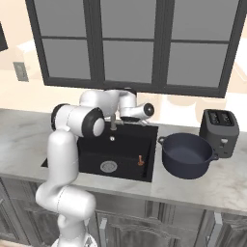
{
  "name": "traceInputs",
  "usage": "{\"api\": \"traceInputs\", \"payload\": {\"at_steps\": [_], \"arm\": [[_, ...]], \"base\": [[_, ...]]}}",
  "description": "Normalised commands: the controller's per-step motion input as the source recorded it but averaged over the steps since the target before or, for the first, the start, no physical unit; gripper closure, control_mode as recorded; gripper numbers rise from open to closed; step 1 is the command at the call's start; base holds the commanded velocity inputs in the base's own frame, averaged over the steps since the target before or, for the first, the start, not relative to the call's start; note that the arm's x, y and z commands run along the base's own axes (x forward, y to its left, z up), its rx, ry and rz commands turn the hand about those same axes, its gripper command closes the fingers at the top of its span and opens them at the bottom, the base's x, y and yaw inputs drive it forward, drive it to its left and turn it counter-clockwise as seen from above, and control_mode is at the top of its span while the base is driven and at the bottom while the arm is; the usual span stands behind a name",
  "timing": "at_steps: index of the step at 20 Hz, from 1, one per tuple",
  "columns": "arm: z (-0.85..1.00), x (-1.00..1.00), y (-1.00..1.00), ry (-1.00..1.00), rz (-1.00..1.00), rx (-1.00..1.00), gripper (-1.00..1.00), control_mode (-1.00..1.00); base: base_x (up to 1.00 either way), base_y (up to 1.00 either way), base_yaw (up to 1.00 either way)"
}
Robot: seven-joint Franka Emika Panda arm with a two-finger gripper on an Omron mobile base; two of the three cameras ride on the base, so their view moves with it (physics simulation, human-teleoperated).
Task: Dump the mushroom from the pot into the sink. Then turn on the water and wash the mushroom. Then turn off the water and put the mushroom back in the pot.
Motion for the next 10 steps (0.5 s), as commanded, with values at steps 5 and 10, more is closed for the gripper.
{"api": "traceInputs", "payload": {"at_steps": [5, 10], "arm": [[0.00, -0.23, 0.11, 0.00, -0.01, 0.00, -1.00, -1.00], [0.00, -0.06, 0.07, 0.00, -0.01, 0.00, -1.00, -1.00]], "base": [[0.00, 0.00, 0.00], [0.00, 0.00, 0.00]]}}
